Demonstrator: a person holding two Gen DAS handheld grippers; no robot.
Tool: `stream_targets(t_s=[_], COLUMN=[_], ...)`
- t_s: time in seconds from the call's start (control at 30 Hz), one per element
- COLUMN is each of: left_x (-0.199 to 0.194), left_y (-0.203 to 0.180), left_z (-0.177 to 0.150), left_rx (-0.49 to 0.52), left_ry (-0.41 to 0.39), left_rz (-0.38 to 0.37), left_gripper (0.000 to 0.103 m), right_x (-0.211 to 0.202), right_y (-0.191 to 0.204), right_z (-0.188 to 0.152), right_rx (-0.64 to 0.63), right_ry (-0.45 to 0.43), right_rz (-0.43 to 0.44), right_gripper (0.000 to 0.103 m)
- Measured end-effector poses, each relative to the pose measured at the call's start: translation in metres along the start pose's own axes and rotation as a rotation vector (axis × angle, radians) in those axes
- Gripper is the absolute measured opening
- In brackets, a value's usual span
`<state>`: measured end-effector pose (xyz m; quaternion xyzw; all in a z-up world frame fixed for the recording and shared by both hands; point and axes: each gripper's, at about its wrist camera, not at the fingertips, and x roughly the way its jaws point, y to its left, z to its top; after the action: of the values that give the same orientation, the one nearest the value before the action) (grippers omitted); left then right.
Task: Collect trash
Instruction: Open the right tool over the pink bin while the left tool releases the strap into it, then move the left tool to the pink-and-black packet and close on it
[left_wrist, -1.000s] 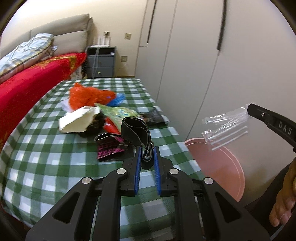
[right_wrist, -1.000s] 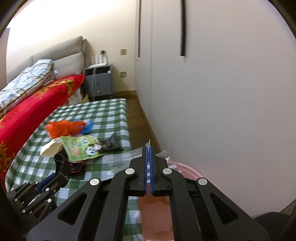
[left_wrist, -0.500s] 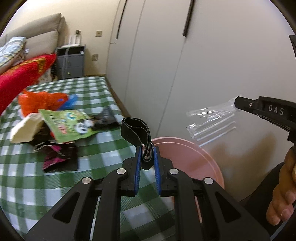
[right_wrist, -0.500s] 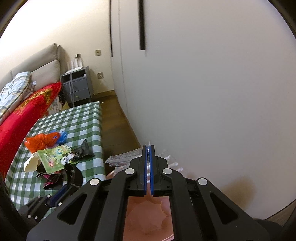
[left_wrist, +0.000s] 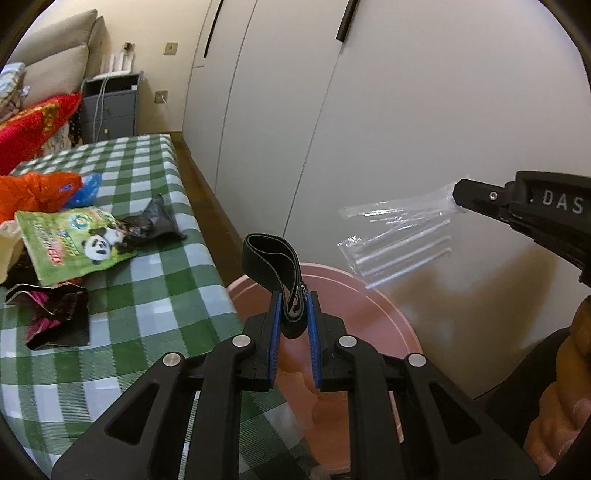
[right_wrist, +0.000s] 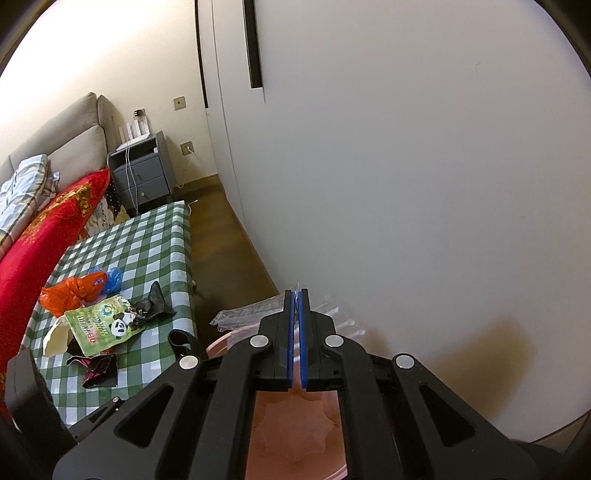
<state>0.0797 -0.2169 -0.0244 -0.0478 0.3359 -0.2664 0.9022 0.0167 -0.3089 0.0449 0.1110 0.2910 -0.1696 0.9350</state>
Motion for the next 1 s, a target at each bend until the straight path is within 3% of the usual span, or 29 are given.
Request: stream_targets(t_s=[0.03, 0.07, 0.1, 0.17, 0.23, 0.27, 0.8, 1.0], left_x=[0.002, 0.005, 0.008, 0.009, 0.008, 0.007, -0.025, -0.046], left_y=[0.000, 0.001, 0.003, 0.004, 0.005, 0.005, 0.034, 0.052], left_z=[-0.001, -0.001, -0.001, -0.003, -0.004, -0.004, 0.000, 0.003], left_rx=[-0.005, -0.009, -0.014, -0.029, -0.027, -0.028, -0.059, -0.070], left_ry=[0.007, 0.015, 0.024, 0.027, 0.027, 0.026, -0.033, -0.086], left_rz=[-0.001, -0.003, -0.007, -0.009, -0.004, 0.000, 0.088, 0.143], left_gripper=[0.015, 0.023, 0.041, 0.056, 0.056, 0.056, 0.055, 0.044], right_x=[0.000, 0.000, 0.000, 0.001, 0.002, 0.003, -0.008, -0.014], right_y=[0.000, -0.001, -0.001, -0.003, -0.003, -0.003, 0.010, 0.023], right_z=[0.000, 0.000, 0.001, 0.000, 0.000, 0.000, -0.006, -0.010], right_rx=[0.001, 0.002, 0.005, 0.017, 0.025, 0.026, -0.003, -0.020], right_ry=[0.001, -0.001, 0.000, 0.005, 0.009, 0.009, -0.016, -0.038], right_rz=[0.004, 0.002, -0.003, -0.006, -0.014, -0.014, 0.024, 0.068], right_gripper=[0.006, 0.006, 0.008, 0.017, 0.038, 0.040, 0.040, 0.034])
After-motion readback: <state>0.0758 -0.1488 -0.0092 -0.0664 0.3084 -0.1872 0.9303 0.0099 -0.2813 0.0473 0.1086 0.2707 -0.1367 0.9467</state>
